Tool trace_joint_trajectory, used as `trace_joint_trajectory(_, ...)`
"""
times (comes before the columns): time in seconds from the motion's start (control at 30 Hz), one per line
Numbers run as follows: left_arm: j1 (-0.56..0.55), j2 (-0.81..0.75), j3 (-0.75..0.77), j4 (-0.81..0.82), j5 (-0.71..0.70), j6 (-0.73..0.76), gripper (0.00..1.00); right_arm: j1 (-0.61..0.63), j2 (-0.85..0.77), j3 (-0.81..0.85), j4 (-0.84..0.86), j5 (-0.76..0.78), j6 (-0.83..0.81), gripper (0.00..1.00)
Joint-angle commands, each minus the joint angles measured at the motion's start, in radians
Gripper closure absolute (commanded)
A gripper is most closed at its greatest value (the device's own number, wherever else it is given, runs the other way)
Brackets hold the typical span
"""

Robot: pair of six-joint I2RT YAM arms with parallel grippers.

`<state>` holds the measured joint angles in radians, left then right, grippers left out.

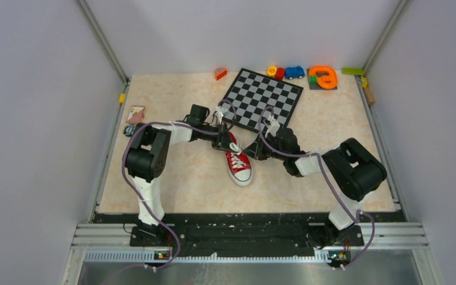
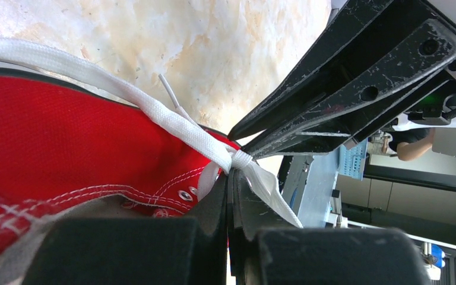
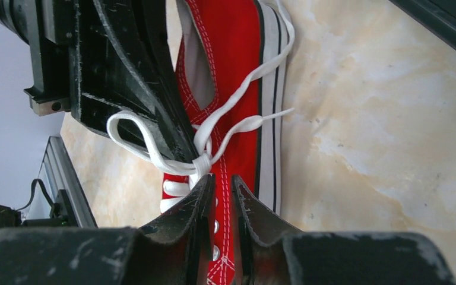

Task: Tie the shoes
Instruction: Cross the shoelace with the shoelace.

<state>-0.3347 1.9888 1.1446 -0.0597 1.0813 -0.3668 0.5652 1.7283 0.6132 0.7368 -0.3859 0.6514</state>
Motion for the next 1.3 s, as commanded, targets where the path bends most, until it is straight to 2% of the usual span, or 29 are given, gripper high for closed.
trace_joint_trajectory(0.0, 0.008, -0.020, 0.027, 0.000, 0.002, 0.022, 1.00, 0.024, 0.018, 0.057, 0.054, 0.001, -0.005, 0.82)
trace_joint_trajectory(0.57, 0.008, -0.010, 0.032, 0.011, 0.003, 0.012, 1.00, 0.053, 0.042, 0.070, 0.131, -0.042, 0.027, 0.81)
trace_joint_trajectory(1.27, 0.007, 0.010, 0.011, 0.052, 0.054, -0.020, 1.00, 0.050, 0.067, 0.121, 0.125, -0.045, 0.014, 0.76)
